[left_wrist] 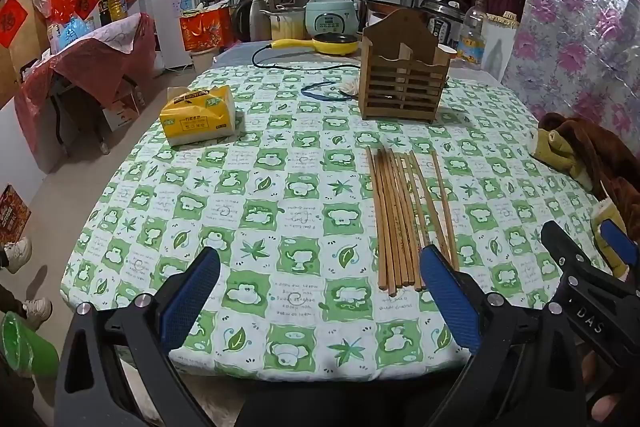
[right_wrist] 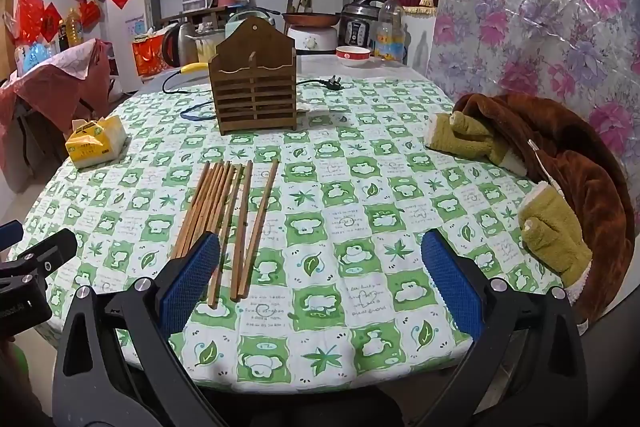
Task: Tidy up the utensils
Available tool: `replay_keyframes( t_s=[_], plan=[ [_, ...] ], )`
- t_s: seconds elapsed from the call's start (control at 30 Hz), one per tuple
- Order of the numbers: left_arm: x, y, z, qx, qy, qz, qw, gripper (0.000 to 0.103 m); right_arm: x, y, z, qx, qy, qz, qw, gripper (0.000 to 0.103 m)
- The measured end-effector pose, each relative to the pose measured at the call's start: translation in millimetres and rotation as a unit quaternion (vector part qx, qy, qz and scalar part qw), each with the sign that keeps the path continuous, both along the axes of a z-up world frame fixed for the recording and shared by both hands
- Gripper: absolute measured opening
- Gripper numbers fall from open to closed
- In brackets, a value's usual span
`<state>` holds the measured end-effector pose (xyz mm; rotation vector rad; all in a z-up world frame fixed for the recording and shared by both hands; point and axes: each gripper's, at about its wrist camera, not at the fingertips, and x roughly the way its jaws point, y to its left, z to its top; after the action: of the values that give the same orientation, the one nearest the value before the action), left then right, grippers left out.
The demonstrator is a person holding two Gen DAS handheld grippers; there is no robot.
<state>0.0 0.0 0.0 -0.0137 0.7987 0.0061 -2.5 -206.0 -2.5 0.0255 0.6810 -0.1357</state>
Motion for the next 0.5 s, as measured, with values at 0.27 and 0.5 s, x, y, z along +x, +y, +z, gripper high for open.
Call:
replay_keyframes(
  t_s=[0.27,0.5],
  plan=[
    [0.1,-0.4,1.2,0.001,0.000,0.000,1.0000,0.098,-3.9,1.0,5.5,-0.001,-0.003,0.003,1.000,0.097],
    [0.0,-0.5,1.4,0.001,0.000,0.001,1.0000,0.098,-4.2,1.1,7.1,-0.001,-0.004,0.004,1.000,0.097]
  ],
)
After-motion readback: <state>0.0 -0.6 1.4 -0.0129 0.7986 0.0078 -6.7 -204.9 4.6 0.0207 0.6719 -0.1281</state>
